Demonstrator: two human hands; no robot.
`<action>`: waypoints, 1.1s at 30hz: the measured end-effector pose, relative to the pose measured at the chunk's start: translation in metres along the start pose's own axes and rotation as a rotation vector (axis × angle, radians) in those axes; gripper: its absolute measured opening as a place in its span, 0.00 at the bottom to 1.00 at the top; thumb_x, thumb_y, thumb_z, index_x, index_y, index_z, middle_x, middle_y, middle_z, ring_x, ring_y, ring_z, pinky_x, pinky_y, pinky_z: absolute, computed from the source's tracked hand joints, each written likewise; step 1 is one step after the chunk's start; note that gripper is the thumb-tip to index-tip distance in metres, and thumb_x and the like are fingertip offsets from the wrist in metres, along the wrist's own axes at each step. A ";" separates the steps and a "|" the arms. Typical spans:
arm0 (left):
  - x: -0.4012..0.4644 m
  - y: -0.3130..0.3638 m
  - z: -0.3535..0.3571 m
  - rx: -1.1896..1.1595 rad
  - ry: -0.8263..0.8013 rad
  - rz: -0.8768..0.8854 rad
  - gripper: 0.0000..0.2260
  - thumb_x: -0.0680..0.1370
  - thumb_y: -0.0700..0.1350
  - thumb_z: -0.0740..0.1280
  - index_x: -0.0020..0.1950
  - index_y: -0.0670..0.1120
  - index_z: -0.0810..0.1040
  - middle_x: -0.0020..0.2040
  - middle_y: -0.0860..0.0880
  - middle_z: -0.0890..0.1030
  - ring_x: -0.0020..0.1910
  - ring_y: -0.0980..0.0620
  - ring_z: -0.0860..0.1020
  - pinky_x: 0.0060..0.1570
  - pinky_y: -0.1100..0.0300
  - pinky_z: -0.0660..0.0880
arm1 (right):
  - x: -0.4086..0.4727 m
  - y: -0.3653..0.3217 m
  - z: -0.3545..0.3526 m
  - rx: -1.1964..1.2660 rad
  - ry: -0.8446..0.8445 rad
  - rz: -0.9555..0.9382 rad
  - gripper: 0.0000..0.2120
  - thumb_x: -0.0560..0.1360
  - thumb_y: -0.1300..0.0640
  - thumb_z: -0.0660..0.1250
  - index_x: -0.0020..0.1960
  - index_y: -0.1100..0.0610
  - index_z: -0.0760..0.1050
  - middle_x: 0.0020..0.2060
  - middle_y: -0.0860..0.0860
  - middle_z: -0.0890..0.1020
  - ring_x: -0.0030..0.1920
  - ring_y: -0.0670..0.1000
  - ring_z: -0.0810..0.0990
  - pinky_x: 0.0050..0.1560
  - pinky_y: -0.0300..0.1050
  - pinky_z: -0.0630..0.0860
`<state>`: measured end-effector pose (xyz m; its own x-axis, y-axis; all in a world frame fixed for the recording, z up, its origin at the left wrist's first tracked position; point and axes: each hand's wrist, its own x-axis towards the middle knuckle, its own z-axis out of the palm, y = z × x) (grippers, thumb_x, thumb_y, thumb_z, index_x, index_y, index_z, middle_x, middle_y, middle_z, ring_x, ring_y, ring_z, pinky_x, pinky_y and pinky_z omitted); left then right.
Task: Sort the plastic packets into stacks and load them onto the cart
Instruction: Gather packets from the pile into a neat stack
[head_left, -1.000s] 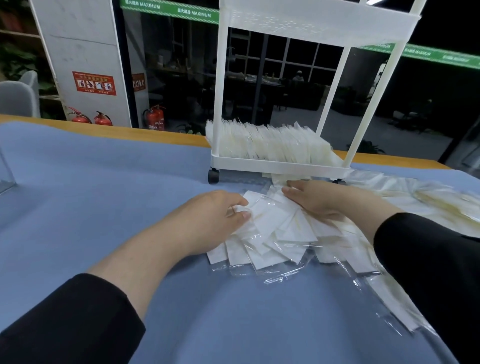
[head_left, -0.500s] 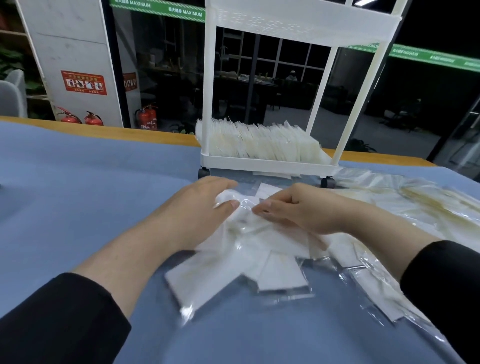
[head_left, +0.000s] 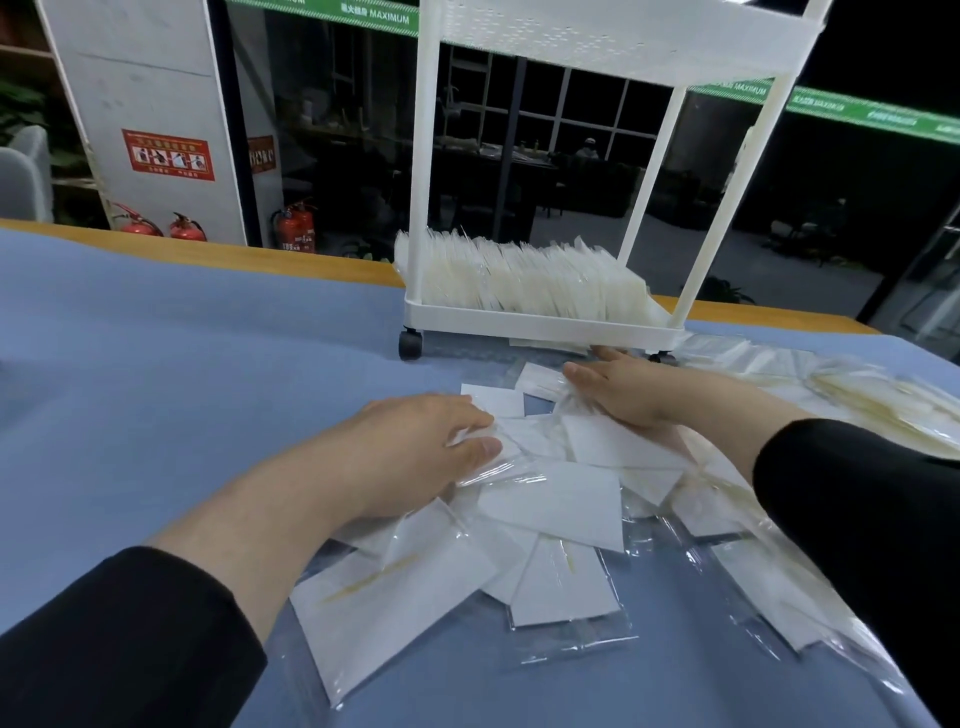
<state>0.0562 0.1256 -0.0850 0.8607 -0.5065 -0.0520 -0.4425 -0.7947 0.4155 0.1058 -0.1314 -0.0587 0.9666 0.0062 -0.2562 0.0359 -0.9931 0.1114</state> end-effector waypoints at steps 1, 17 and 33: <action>0.000 0.000 0.000 0.000 0.002 0.002 0.18 0.84 0.62 0.56 0.71 0.60 0.73 0.72 0.60 0.72 0.69 0.55 0.71 0.69 0.58 0.66 | 0.005 0.000 0.001 0.009 -0.001 0.001 0.24 0.87 0.46 0.40 0.82 0.47 0.47 0.82 0.55 0.46 0.81 0.57 0.44 0.78 0.53 0.45; 0.000 0.000 -0.001 -0.013 0.008 0.001 0.17 0.84 0.61 0.57 0.70 0.59 0.73 0.72 0.60 0.72 0.70 0.55 0.70 0.68 0.60 0.65 | 0.053 0.008 0.013 0.199 0.098 0.001 0.35 0.82 0.34 0.40 0.82 0.52 0.51 0.80 0.51 0.57 0.79 0.55 0.56 0.78 0.52 0.49; 0.001 -0.001 -0.007 -0.157 0.303 -0.059 0.14 0.82 0.60 0.59 0.58 0.57 0.81 0.53 0.58 0.81 0.55 0.53 0.77 0.55 0.56 0.73 | -0.051 -0.002 -0.006 -0.034 0.282 -0.232 0.23 0.85 0.43 0.41 0.64 0.48 0.72 0.59 0.44 0.75 0.56 0.48 0.73 0.62 0.48 0.69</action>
<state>0.0590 0.1287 -0.0792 0.9298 -0.3199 0.1823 -0.3658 -0.7464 0.5559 0.0582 -0.1289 -0.0404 0.9636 0.2673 -0.0043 0.2660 -0.9571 0.1145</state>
